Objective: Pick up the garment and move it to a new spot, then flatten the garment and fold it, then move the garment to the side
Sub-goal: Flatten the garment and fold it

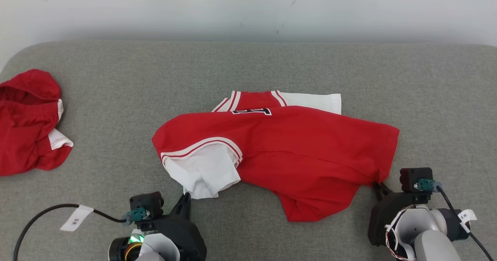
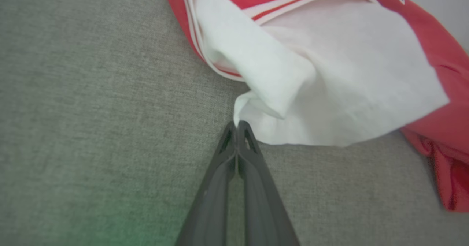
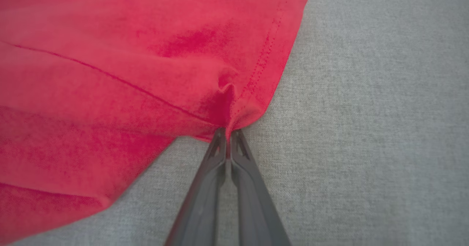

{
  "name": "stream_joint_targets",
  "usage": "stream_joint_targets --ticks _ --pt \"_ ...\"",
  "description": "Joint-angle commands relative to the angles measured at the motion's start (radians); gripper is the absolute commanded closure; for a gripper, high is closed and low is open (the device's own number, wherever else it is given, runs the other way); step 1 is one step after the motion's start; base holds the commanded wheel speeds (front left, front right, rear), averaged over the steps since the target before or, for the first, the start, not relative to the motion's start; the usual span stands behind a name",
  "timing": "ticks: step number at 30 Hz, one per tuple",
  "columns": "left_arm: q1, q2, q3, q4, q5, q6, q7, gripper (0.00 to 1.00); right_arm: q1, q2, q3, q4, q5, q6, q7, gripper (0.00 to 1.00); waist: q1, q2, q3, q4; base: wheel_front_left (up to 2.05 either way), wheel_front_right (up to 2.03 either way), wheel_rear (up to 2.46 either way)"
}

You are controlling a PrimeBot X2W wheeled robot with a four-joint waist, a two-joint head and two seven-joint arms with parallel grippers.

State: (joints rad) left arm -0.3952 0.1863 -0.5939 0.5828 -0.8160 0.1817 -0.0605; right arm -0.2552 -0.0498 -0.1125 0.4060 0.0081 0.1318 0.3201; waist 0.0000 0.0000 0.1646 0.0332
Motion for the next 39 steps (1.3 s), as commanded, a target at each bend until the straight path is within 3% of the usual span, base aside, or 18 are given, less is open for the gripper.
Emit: stream_joint_targets --ticks 1,14,20,22,25,33,39 --pt "-0.003 0.004 0.002 0.004 -0.011 0.002 -0.007 1.00 -0.006 -0.001 0.000 0.005 0.003 -0.002 -0.007 1.00 0.0000 0.0000 -0.002 0.000 0.00 0.00 0.00" --pt "0.056 0.024 0.125 -0.199 -0.095 -0.029 -0.138 1.00 0.065 -0.001 -0.006 -0.145 0.047 -0.002 -0.062 1.00 0.0000 0.0000 -0.052 -0.026 0.00 0.00 0.00" --pt "0.115 -0.004 0.247 -0.453 -0.208 -0.076 -0.183 1.00 0.088 -0.001 0.014 -0.307 0.204 -0.002 -0.077 1.00 0.0000 0.0000 -0.065 -0.050 0.00 0.00 0.00" --pt "0.137 -0.025 0.290 -0.548 -0.263 -0.112 -0.188 1.00 0.091 -0.001 0.016 -0.367 0.229 -0.002 -0.078 1.00 0.0000 0.0000 -0.066 -0.058 0.00 0.00 0.00" --pt "0.156 -0.027 0.339 -0.673 -0.297 -0.127 -0.194 1.00 0.088 -0.001 0.017 -0.454 0.257 -0.002 -0.073 1.00 0.0000 0.0000 -0.066 -0.069 0.00 0.00 0.00" --pt "0.142 -0.018 0.388 -0.907 -0.324 -0.106 -0.183 1.00 0.075 -0.017 -0.023 -0.649 0.292 -0.002 -0.043 1.00 0.0000 0.0000 -0.062 -0.088 0.00 0.00 0.00" --pt "0.166 -0.017 0.347 -0.925 -0.308 -0.063 -0.144 1.00 0.132 -0.010 -0.067 -0.683 0.279 -0.002 0.024 1.00 0.0000 0.0000 -0.051 -0.095 0.00 0.00 0.00"
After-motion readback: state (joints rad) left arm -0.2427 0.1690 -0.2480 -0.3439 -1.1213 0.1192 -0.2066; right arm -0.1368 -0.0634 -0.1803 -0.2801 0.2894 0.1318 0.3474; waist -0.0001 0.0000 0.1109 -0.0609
